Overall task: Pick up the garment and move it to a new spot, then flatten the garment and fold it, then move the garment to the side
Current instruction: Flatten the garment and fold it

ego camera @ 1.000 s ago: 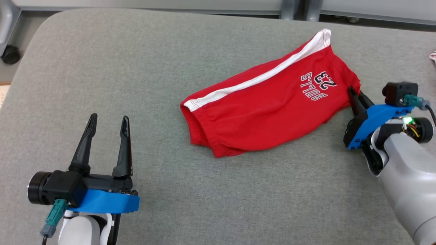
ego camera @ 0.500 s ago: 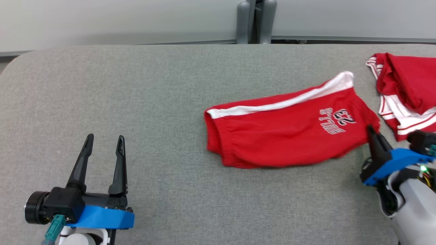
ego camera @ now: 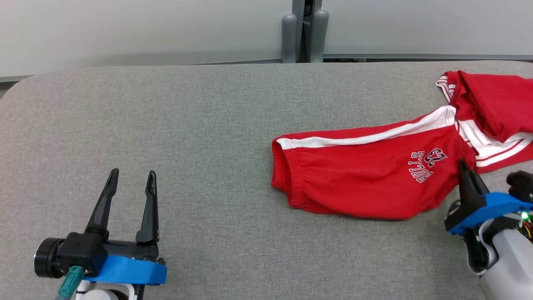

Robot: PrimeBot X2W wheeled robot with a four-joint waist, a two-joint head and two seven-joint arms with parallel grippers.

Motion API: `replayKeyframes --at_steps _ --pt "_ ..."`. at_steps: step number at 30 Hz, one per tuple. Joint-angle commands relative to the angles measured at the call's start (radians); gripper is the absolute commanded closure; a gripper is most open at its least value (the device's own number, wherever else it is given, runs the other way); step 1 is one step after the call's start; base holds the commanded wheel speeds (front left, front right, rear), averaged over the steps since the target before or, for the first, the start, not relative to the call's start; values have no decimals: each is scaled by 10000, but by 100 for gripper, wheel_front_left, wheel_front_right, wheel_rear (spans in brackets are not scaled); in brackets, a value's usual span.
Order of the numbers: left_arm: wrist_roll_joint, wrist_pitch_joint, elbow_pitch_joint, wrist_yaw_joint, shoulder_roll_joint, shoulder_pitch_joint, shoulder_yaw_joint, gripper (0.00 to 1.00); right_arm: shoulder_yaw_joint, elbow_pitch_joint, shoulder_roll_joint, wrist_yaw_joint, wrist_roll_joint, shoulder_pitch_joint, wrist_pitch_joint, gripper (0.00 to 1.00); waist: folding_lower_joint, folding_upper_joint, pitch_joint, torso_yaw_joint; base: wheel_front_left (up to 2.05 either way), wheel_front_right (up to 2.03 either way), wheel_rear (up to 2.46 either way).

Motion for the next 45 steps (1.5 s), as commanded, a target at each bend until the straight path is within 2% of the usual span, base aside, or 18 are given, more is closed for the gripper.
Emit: replayKeyframes --at_steps 1,8,14,18,21,26,29,33,42,43,44,45 --pt "-24 -23 28 -48 35 92 -27 0 -34 -217 112 -4 -269 -204 9 100 1 0 -15 36 0 0 0" --pt "-72 -23 76 -34 35 125 -71 0 291 -1177 1100 -4 -1067 -953 8 100 1 0 -92 154 0 0 0" --pt "-148 -23 95 30 35 65 -161 0 1457 -1535 2018 -4 -1563 -1396 54 100 1 0 -109 350 0 0 0" --pt "-206 -23 86 73 35 135 -198 0 2373 -1751 2326 -4 -1665 -1264 132 100 1 0 -118 504 0 0 0" --pt "-286 -23 93 115 33 191 -231 0 3081 -1989 2314 -4 -1572 -942 157 100 1 0 -136 613 0 0 0" --pt "-349 -23 106 160 33 252 -325 0 4094 -2482 1830 -4 -1359 -221 315 100 1 0 -174 754 0 0 0" --pt "-352 -23 74 188 33 275 -341 0 4340 -2774 1464 -4 -1148 208 371 100 1 0 -168 779 0 0 0" --pt "-353 -23 68 186 33 301 -306 0 4662 -3065 1281 -4 -853 668 437 100 1 0 -161 727 0 0 0" --pt "-322 -23 139 167 33 251 -392 0 5104 -3243 1366 -4 -776 1100 313 100 1 0 -243 595 0 0 0" --pt "-315 -23 148 160 33 272 -385 0 5079 -3245 1381 -4 -795 1128 285 87 1 0 -266 575 0 0 0" --pt "-306 -23 155 155 33 294 -386 0 5036 -3290 1379 -4 -857 1145 236 28 1 0 -290 554 0 0 0" --pt "-296 -23 160 152 33 324 -375 0 4964 -3328 1387 -4 -888 1182 180 0 1 0 -322 526 0 0 0"
